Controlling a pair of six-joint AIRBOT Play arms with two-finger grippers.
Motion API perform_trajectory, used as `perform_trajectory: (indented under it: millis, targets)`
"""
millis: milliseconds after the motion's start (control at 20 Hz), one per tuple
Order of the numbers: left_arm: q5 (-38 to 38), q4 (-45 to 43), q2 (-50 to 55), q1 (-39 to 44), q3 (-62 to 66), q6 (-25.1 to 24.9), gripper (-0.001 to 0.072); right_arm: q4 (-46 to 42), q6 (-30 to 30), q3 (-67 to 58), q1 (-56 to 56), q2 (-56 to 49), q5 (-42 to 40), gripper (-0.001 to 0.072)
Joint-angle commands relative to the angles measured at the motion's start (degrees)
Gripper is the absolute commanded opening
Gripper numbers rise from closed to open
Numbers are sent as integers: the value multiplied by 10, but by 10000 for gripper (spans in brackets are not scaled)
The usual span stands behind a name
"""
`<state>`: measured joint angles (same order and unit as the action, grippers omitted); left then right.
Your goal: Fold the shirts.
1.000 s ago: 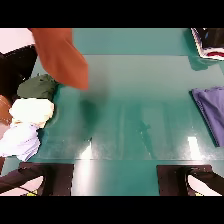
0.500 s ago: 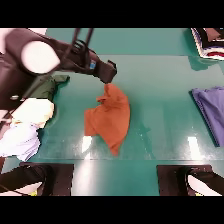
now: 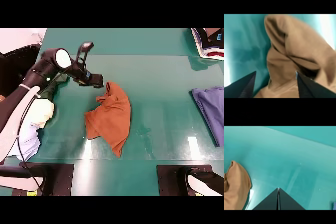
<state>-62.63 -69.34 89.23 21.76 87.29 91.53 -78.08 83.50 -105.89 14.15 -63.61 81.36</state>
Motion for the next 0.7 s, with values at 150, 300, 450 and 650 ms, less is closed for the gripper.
perform_trajectory:
  millis: [150, 300, 450, 650]
  targets:
    - [-38, 130, 50, -23, -15, -96, 594, 0, 0, 0, 0, -1, 8, 16]
    - [-101, 125, 50, -23, -15, -136, 595, 0, 0, 0, 0, -1, 9, 15]
    - [-113, 108, 50, -23, -15, -140, 595, 1, 1, 0, 0, -1, 9, 16]
    - [-76, 65, 51, -23, -15, -137, 196, 1, 1, 0, 0, -1, 11, 16]
